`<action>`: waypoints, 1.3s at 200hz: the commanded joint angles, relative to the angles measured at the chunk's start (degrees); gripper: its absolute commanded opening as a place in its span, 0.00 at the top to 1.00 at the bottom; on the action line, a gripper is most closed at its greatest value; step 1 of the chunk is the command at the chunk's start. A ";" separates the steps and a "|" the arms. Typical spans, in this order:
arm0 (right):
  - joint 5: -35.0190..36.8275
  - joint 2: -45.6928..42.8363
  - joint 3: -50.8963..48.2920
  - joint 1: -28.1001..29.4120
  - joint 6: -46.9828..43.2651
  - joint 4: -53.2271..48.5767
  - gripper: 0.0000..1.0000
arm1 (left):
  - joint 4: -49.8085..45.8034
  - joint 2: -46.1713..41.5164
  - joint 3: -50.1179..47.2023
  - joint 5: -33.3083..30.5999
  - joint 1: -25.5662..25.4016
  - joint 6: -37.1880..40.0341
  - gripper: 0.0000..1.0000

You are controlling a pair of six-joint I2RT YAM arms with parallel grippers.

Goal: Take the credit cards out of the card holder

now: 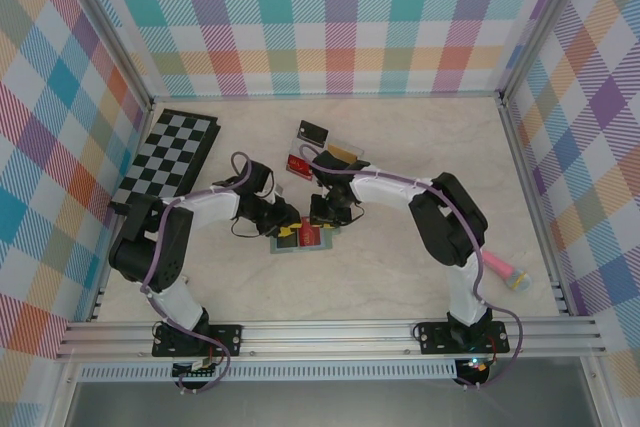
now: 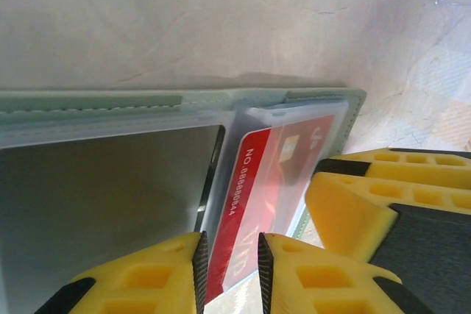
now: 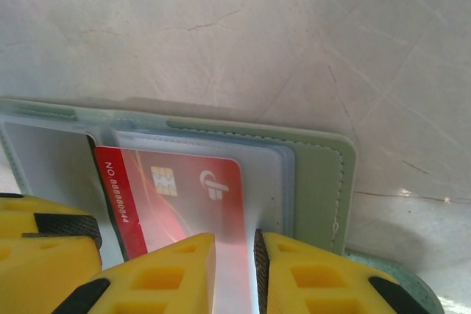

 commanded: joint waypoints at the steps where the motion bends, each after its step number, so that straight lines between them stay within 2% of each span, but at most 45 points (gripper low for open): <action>1: -1.31 1.36 1.85 -0.07 -1.30 -1.70 0.77 | 0.25 1.25 1.16 1.23 -0.66 1.13 0.74; 67: -1.84 2.47 1.89 -0.03 -1.66 -2.21 0.77 | 0.25 1.70 0.40 0.79 -0.66 1.12 0.74; 108: -1.58 2.69 1.80 -0.07 -1.66 -2.32 0.77 | 2.65 2.23 0.37 1.27 -0.65 1.12 0.80; 219: -1.67 2.98 1.54 -0.06 -1.50 -2.26 0.77 | 3.33 1.92 0.07 2.13 -0.74 2.33 0.81; 260: -1.37 3.04 1.54 -0.07 -1.39 -2.51 0.77 | 2.84 2.06 0.10 1.08 -0.66 2.70 0.87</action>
